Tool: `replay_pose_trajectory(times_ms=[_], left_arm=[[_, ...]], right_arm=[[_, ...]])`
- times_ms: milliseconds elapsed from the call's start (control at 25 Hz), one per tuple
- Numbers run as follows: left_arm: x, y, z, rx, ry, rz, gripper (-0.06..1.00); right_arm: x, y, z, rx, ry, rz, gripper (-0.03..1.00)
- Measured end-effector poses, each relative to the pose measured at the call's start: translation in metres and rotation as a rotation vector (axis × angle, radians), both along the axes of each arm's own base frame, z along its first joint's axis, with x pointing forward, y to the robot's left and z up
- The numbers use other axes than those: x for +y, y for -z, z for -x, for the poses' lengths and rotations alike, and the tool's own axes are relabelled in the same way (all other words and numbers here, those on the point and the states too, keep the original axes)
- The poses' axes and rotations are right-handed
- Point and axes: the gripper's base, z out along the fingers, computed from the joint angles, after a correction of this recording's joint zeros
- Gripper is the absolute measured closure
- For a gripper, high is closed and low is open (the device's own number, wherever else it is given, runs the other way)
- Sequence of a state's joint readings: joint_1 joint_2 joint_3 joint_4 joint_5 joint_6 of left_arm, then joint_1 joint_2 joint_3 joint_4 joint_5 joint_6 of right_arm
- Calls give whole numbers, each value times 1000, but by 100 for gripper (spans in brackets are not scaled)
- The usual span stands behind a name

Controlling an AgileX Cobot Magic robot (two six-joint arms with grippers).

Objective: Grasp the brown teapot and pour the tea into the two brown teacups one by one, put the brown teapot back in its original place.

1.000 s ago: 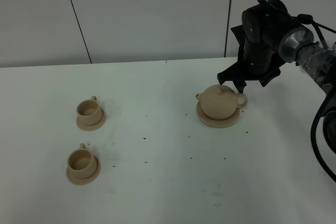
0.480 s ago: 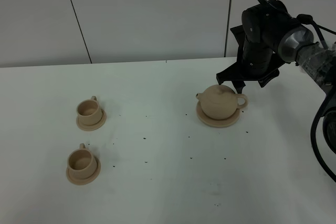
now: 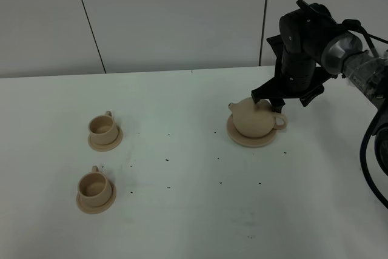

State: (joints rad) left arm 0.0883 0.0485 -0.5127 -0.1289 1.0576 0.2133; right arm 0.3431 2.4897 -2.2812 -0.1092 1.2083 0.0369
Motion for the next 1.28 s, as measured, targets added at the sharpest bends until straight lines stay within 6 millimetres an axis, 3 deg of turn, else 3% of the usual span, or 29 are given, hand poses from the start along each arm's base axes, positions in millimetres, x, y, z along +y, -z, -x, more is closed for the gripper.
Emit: replay_pose_trajectory(times_ms=[280, 720, 1280], left_arm=[[0, 0, 0, 0, 0, 0, 55], [0, 0, 0, 0, 0, 0, 55], [0, 0, 0, 0, 0, 0, 55]], right_arm=[[0, -7, 2, -5, 6, -8, 44], [-4, 9, 12, 65, 9, 15, 44], [0, 10, 15, 99, 14, -18, 44]])
